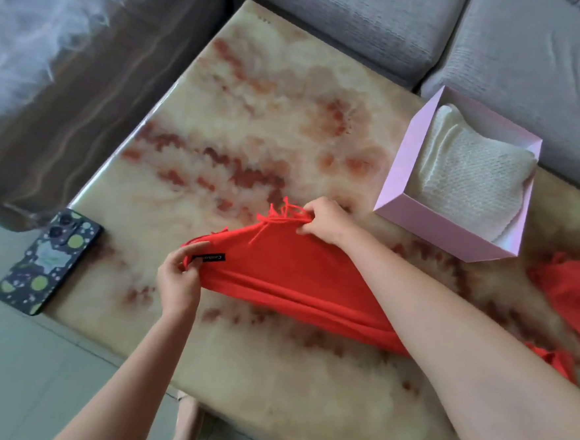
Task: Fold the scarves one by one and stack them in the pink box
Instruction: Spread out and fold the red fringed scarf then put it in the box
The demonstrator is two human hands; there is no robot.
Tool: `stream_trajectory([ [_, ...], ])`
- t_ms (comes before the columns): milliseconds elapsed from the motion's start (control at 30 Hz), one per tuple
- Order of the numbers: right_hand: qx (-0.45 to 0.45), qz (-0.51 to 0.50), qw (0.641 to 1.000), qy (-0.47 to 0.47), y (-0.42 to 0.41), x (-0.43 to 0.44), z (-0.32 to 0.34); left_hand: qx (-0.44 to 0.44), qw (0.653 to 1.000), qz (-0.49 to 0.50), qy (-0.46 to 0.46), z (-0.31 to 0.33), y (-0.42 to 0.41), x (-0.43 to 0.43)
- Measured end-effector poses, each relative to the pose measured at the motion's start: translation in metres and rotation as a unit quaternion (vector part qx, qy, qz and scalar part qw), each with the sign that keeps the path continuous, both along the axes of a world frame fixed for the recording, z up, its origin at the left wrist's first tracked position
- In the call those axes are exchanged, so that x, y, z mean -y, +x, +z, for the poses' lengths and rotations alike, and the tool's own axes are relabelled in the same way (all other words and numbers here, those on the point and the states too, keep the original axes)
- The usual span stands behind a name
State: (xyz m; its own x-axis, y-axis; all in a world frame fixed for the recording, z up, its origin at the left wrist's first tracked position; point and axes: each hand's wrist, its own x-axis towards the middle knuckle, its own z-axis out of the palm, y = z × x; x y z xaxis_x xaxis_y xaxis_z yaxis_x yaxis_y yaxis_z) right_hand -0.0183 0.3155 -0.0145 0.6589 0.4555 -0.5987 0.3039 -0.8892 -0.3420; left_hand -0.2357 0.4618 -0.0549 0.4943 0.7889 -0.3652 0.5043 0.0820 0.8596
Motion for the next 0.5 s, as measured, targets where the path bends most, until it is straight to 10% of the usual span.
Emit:
stream_trajectory([
  [500, 0.067, 0.079, 0.988, 0.115, -0.025, -0.196, 0.006, 0.011, 0.984, 0.164, 0.069, 0.006, -0.047, -0.094],
])
